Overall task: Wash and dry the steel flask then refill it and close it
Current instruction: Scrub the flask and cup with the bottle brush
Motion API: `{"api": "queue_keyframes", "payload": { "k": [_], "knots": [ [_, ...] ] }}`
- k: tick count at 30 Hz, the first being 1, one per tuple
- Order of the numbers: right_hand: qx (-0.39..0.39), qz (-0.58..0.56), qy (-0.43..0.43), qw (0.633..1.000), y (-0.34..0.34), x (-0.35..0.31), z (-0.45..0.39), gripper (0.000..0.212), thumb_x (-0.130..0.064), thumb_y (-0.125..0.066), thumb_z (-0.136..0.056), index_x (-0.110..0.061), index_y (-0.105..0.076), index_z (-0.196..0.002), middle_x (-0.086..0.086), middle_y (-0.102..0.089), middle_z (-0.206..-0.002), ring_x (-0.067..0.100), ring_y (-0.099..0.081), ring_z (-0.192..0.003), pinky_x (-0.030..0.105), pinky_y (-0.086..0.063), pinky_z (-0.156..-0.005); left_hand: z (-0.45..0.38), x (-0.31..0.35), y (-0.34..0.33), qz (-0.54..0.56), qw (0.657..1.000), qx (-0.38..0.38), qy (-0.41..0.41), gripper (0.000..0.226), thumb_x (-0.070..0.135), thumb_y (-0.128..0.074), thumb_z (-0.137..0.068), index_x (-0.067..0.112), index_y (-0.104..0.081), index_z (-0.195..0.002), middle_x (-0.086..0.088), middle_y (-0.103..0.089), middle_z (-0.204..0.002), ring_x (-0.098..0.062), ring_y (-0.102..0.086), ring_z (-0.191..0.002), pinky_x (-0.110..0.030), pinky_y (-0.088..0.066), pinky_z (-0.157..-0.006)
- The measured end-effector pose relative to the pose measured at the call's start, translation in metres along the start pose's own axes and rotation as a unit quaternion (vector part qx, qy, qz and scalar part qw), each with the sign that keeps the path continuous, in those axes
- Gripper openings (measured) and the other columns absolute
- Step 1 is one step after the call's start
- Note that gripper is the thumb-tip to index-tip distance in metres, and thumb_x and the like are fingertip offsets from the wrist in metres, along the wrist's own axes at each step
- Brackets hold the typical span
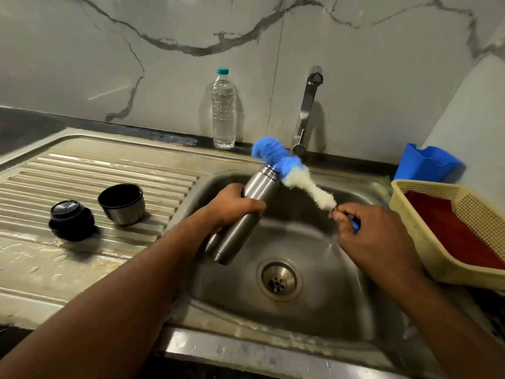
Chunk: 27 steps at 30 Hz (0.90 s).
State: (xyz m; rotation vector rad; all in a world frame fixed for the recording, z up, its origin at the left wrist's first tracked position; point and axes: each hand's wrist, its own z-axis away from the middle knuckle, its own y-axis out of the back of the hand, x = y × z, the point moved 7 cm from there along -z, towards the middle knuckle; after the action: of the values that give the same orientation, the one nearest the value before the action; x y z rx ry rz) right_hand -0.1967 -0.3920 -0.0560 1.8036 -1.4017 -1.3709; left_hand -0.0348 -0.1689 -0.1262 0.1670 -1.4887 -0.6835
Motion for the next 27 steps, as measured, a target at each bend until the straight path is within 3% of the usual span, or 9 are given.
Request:
{"api": "queue_keyframes", "payload": {
  "k": [3, 10, 12, 14, 17, 21, 24, 27],
  "knots": [
    [-0.001, -0.023, -0.001, 1.000, 0.001, 0.000, 0.000, 0.018, -0.020, -0.066, -0.097, -0.027, -0.079, -0.108, -0.016, -0.069, -0.082, -0.004, -0.059, -0.068, 0.013, -0.040, -0.062, -0.003, -0.002, 0.001, -0.033, 0.999, 0.015, -0.002, 0.074, 0.045, -0.089, -0.060, 0.015, -0.059, -0.121, -0.006, -0.069, -0.104, -0.022, -0.070, -0.093, -0.044, -0.063, -0.087],
    [0.003, -0.019, 0.013, 1.000, -0.002, -0.005, 0.002, 0.015, -0.019, -0.070, -0.095, -0.024, -0.080, -0.104, -0.013, -0.073, -0.086, 0.007, -0.062, -0.074, 0.026, -0.050, -0.070, -0.009, -0.005, -0.004, -0.074, 0.997, 0.011, -0.031, 0.073, 0.048, -0.093, -0.070, 0.022, -0.058, -0.129, 0.000, -0.069, -0.112, -0.014, -0.068, -0.096, -0.033, -0.060, -0.087],
    [0.007, -0.009, 0.007, 1.000, 0.000, 0.000, 0.002, 0.014, -0.023, -0.067, -0.096, -0.027, -0.079, -0.099, -0.013, -0.073, -0.080, 0.007, -0.062, -0.069, 0.033, -0.055, -0.068, -0.008, -0.003, -0.001, -0.088, 0.995, 0.019, -0.034, 0.074, 0.049, -0.093, -0.070, 0.021, -0.058, -0.129, -0.001, -0.068, -0.114, -0.014, -0.067, -0.096, -0.029, -0.057, -0.081],
    [0.014, -0.011, 0.008, 1.000, 0.001, 0.003, 0.001, 0.015, -0.023, -0.065, -0.096, -0.027, -0.079, -0.100, -0.014, -0.071, -0.078, 0.004, -0.062, -0.069, 0.031, -0.054, -0.065, -0.006, -0.001, 0.001, -0.108, 0.993, 0.020, -0.039, 0.074, 0.050, -0.093, -0.069, 0.019, -0.059, -0.127, -0.001, -0.067, -0.112, -0.014, -0.065, -0.095, -0.026, -0.055, -0.077],
    [-0.003, -0.022, 0.020, 1.000, -0.004, -0.007, 0.003, 0.016, -0.022, -0.068, -0.095, -0.028, -0.080, -0.105, -0.020, -0.067, -0.080, -0.007, -0.059, -0.072, 0.015, -0.042, -0.065, -0.004, -0.002, 0.001, -0.101, 0.994, 0.022, -0.039, 0.073, 0.044, -0.096, -0.068, 0.020, -0.056, -0.125, 0.002, -0.065, -0.111, -0.015, -0.065, -0.099, -0.029, -0.056, -0.085],
    [0.013, -0.018, 0.017, 1.000, 0.000, -0.004, 0.002, 0.016, -0.023, -0.065, -0.097, -0.030, -0.078, -0.103, -0.011, -0.074, -0.082, 0.003, -0.063, -0.071, 0.028, -0.054, -0.066, -0.006, -0.004, 0.005, -0.116, 0.992, 0.033, -0.038, 0.076, 0.049, -0.096, -0.065, 0.019, -0.059, -0.125, 0.000, -0.067, -0.110, -0.015, -0.066, -0.097, -0.032, -0.060, -0.085],
    [-0.011, -0.013, 0.021, 1.000, -0.006, -0.007, 0.004, 0.015, -0.024, -0.068, -0.095, -0.028, -0.079, -0.104, -0.012, -0.075, -0.085, 0.005, -0.066, -0.076, 0.032, -0.058, -0.073, -0.006, -0.002, 0.003, -0.111, 0.992, 0.035, -0.055, 0.072, 0.041, -0.094, -0.072, 0.021, -0.056, -0.130, 0.006, -0.062, -0.111, -0.011, -0.061, -0.100, -0.026, -0.052, -0.085],
    [-0.003, -0.008, 0.016, 1.000, -0.003, -0.005, 0.003, 0.015, -0.022, -0.067, -0.096, -0.027, -0.079, -0.104, -0.011, -0.073, -0.082, 0.003, -0.063, -0.071, 0.024, -0.052, -0.066, -0.007, -0.002, 0.002, -0.120, 0.991, 0.035, -0.046, 0.077, 0.045, -0.095, -0.067, 0.019, -0.058, -0.129, 0.003, -0.065, -0.112, -0.014, -0.064, -0.099, -0.030, -0.057, -0.085]
  ]
}}
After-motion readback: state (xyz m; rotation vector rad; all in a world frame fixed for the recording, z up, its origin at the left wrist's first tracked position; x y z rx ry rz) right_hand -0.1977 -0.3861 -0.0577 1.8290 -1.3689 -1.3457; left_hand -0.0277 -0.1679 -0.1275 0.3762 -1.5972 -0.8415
